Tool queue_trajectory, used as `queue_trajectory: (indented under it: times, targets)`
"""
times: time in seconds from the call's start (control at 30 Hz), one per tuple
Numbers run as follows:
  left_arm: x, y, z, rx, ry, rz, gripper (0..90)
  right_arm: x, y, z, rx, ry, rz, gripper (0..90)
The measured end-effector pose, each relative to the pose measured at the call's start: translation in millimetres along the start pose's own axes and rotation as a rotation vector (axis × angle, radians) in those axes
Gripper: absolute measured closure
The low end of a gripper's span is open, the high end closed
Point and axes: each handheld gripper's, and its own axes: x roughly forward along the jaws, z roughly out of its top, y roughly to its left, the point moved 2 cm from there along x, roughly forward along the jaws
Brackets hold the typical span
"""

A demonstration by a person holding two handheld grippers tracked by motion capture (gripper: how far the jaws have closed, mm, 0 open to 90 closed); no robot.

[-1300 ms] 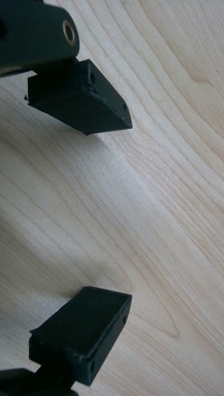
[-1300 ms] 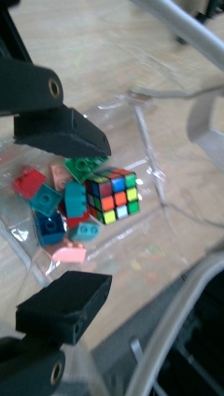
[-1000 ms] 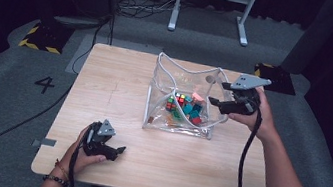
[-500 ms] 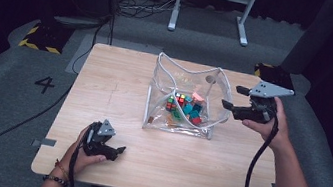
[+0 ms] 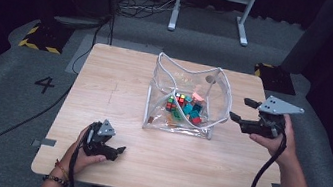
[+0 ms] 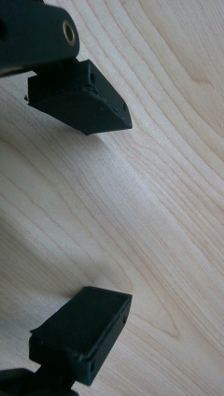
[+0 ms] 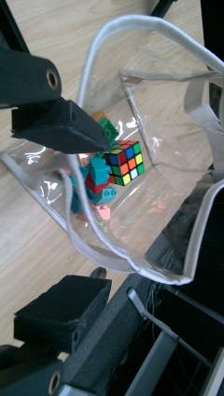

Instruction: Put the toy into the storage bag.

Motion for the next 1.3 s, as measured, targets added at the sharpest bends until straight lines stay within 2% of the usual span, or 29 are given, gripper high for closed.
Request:
queue_trajectory:
  times: [0.13,0.2,0.33,0.43,0.83,1.03,1.3]
  targets:
    - [0.0,0.0,0.0,0.000,0.000,0.000,15.2,-1.0,3.7,-9.3,0.009,0.003,0.003,28.3]
    - [0.0,0.0,0.0,0.000,0.000,0.000,15.2,-0.4,4.8,-13.5,0.010,0.007,-0.013,28.3]
    - [0.1,-0.1,0.0,-0.002,0.000,-0.002,15.2,-1.6,6.4,-19.7,-0.004,0.007,-0.019,28.1]
    - [0.1,-0.2,0.0,-0.003,0.000,-0.002,15.2,-2.2,9.4,-25.5,0.007,0.005,-0.011,27.8]
    - [0.1,-0.2,-0.1,-0.002,-0.001,-0.002,15.2,8.5,18.3,-59.4,0.019,0.066,-0.004,27.0]
    - [0.1,-0.2,0.0,-0.003,0.000,-0.002,15.2,13.5,20.4,-75.8,0.014,0.120,-0.011,26.1]
    - [0.0,0.0,0.0,0.000,0.000,0.000,15.2,19.0,21.6,-99.1,0.036,0.158,-0.003,26.2]
